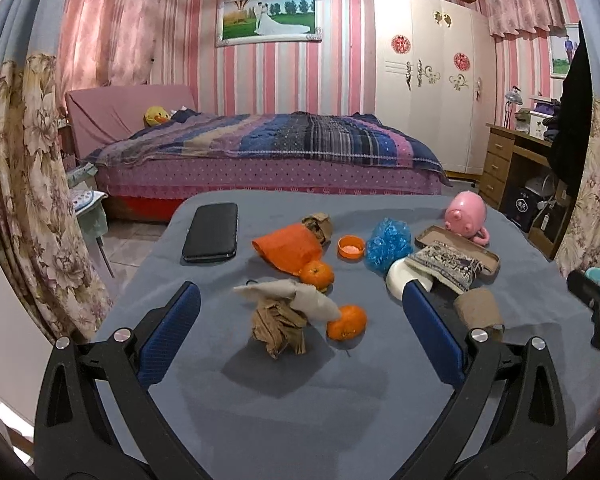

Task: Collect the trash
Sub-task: 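Reach the right tool to the brown cardboard tube and close on it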

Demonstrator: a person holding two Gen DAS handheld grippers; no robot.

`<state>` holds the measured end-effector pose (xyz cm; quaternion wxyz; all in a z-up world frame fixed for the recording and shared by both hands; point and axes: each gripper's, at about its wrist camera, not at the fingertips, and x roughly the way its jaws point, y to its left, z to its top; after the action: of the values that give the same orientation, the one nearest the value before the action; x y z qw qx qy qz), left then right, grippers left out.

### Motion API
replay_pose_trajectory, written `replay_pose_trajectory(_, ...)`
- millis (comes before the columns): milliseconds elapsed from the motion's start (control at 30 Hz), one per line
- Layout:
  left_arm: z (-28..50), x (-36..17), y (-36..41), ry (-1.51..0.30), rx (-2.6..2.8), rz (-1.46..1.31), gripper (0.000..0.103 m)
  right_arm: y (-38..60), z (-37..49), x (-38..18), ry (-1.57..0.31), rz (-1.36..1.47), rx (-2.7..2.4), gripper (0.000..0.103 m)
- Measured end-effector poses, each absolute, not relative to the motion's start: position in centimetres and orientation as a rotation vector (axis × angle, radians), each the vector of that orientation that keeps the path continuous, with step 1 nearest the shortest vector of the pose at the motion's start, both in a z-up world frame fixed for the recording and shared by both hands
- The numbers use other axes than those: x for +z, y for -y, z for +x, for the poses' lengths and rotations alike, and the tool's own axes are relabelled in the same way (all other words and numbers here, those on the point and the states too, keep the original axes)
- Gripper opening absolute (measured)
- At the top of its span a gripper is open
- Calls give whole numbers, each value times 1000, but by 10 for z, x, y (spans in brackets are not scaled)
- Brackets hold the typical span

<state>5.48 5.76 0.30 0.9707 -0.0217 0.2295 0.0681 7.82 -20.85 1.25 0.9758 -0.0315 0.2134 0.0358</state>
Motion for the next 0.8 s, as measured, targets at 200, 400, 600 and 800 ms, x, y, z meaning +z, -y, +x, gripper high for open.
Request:
replay_pose_trajectory(200, 61, -6, -64, -485, 188, 0, 98, 213, 77, 0, -440, -52, 74, 99)
replay_pose_trajectory(400, 64, -10, -77, -491, 198, -74, 98, 211, 76, -6, -456, -60, 86, 99)
replay_pose_trajectory(600, 63, -12, -81, -520, 198, -50, 98, 199, 90, -22, -533, -53, 110, 99)
replay_pose_trajectory(800, 66, -14, -82, -558, 182, -55, 98, 185, 94, -37, -568, -74, 117, 99)
